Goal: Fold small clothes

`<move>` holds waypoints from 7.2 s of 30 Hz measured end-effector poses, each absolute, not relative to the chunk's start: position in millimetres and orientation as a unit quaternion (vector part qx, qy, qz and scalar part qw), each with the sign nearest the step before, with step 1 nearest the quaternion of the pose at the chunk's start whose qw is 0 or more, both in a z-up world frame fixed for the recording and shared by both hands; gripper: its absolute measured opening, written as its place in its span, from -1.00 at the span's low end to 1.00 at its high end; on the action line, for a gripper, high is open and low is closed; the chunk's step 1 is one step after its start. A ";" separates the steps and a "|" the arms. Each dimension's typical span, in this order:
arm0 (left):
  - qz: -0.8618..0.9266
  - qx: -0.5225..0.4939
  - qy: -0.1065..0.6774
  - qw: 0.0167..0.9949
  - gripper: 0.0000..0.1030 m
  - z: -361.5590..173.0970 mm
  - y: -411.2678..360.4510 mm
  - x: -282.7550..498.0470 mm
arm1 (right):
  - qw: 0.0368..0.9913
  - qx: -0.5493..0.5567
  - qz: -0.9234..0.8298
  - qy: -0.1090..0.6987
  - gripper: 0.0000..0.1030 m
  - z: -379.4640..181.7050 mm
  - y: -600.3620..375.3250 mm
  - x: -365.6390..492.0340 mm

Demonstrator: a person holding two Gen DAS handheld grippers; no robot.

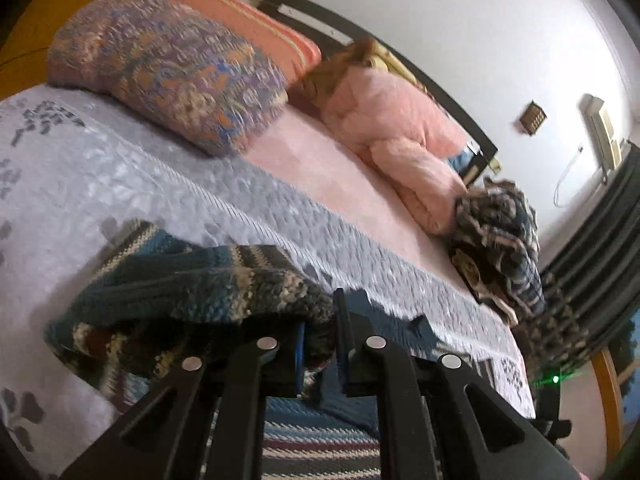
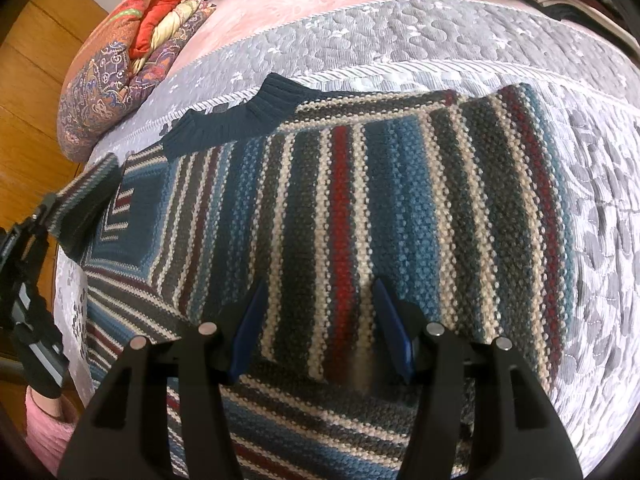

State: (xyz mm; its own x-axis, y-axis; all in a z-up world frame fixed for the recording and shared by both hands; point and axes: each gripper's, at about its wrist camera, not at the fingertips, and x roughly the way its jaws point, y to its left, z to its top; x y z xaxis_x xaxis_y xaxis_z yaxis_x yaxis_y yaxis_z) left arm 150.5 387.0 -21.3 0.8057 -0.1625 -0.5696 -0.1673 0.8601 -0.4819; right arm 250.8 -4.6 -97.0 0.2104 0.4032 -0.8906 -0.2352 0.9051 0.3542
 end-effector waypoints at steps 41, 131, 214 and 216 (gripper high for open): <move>0.056 -0.283 0.447 0.847 -0.07 -70.2 438.4 135.8 | 0.749 0.077 0.285 0.593 0.18 -58.0 84.8 232.9; -0.022 -0.263 0.448 0.854 -0.01 -87.5 424.9 141.5 | 0.745 -0.064 0.277 0.604 -0.78 -64.8 228.0 244.0; 0.102 -0.177 0.675 0.709 0.24 -55.0 371.9 -83.4 | 0.709 0.143 0.175 0.668 -0.19 -26.0 -85.2 10.4; 0.104 -0.184 0.680 0.702 0.24 -56.9 368.5 -93.4 | 0.685 0.173 0.174 0.686 -0.19 -37.9 -92.8 -6.6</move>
State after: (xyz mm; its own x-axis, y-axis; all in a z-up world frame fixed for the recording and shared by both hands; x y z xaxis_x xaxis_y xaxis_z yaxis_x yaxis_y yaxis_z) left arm -93.4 368.5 -56.9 0.0545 -0.1041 -0.9931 -0.3975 0.9101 -0.1172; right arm -6.6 -92.8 -37.9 -0.0025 0.4753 -0.8798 -0.0016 0.8798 0.4753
